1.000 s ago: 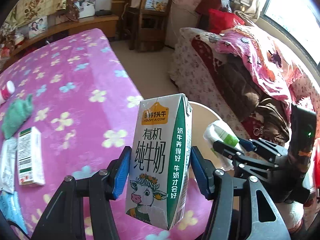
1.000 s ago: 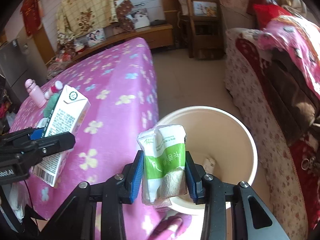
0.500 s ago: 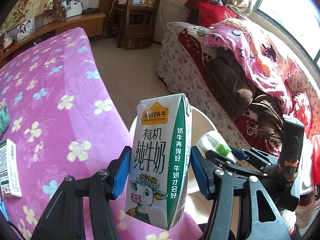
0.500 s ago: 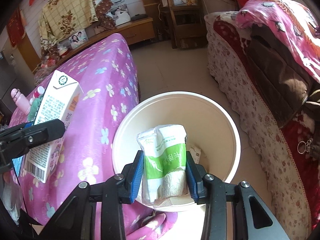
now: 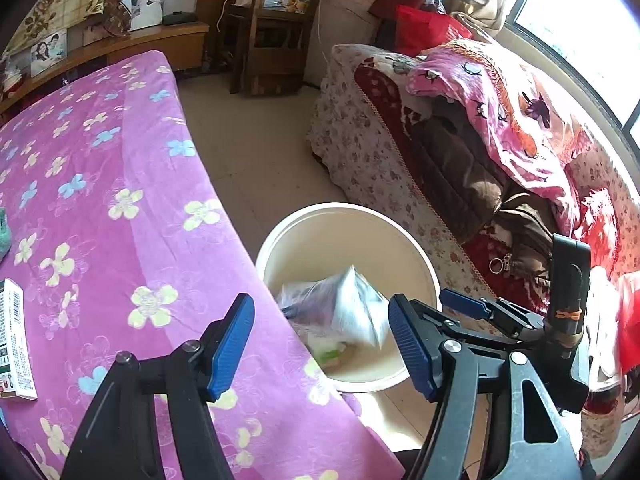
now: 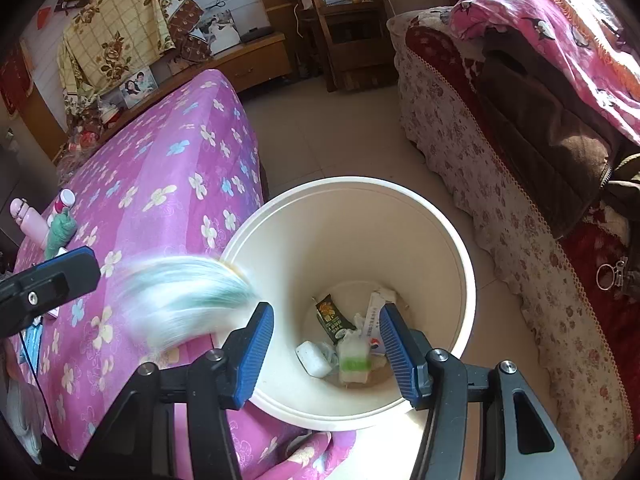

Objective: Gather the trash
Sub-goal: 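Carry both items over the white bucket and open both tools to drop them, then move both tools back over the table toward the wrapper and medicine box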

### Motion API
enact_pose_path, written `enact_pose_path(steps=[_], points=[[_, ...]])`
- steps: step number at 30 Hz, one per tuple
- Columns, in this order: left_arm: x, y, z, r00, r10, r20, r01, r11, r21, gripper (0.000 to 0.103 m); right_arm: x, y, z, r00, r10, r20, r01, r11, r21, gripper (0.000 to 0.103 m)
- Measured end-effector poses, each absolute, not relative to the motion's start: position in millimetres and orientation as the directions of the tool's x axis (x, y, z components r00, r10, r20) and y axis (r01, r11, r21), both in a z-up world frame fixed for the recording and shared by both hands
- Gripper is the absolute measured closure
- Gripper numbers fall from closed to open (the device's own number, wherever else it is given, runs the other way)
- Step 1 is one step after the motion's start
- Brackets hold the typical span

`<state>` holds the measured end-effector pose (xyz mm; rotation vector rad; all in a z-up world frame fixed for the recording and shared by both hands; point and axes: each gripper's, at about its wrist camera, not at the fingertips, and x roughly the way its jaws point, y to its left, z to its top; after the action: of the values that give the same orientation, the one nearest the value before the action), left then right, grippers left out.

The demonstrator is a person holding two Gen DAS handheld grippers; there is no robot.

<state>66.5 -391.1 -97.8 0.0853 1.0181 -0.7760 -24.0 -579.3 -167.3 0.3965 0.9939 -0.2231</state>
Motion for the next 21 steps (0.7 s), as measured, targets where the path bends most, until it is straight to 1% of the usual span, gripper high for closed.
enact_pose_path(steps=[7, 21], points=[[64, -382, -100, 0.313, -0.522, -0.793, 0.616, 0.747, -0.249, 0.033, -25, -576, -167, 0.524, -0.005, -0.852, 0.363, 0.906, 0.218, 0.044], [64, -349, -94, 0.38, -0.487, -0.787, 0.583, 0.786, -0.205, 0.033, -18, -545, -152, 0.544, 0.003, -0.839, 0.316, 0.926, 0.208, 0.044]])
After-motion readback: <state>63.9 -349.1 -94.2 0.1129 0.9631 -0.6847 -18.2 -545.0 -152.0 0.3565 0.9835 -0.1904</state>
